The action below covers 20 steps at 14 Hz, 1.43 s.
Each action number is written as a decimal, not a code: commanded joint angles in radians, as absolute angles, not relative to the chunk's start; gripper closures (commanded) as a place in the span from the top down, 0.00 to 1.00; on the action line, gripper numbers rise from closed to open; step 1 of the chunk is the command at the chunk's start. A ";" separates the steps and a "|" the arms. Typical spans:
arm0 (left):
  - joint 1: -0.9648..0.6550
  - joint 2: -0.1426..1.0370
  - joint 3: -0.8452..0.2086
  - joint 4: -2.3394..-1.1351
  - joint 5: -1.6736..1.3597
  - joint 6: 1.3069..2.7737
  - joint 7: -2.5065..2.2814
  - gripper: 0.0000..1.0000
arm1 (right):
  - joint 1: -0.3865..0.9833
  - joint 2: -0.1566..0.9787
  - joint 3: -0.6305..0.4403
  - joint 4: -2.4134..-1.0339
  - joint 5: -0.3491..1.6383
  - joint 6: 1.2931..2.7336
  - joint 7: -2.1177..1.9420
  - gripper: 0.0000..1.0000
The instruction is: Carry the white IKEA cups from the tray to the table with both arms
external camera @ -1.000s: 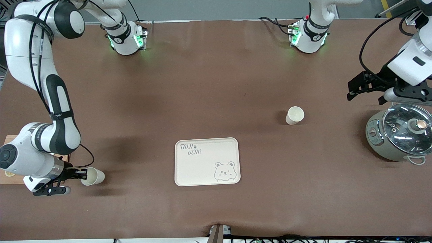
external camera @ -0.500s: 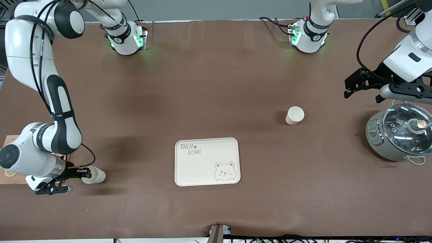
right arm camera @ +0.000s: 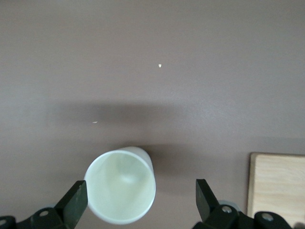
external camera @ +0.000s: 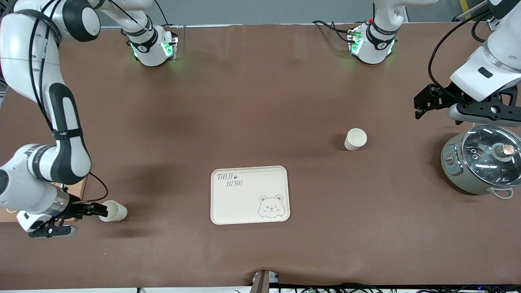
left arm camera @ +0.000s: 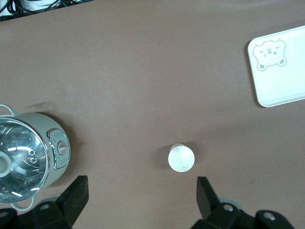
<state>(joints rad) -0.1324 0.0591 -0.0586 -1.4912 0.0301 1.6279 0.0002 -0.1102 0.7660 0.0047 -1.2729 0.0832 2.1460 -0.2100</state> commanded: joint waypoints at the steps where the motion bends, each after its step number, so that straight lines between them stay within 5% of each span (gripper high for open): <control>1: -0.130 0.064 -0.066 -1.488 0.046 1.615 0.020 1.00 | -0.115 0.657 0.009 -1.302 0.091 2.056 -0.219 1.00; 20: -0.123 0.067 -0.077 -1.479 0.044 1.514 0.075 1.00 | -0.106 0.164 -0.003 -1.304 0.058 1.499 0.025 1.00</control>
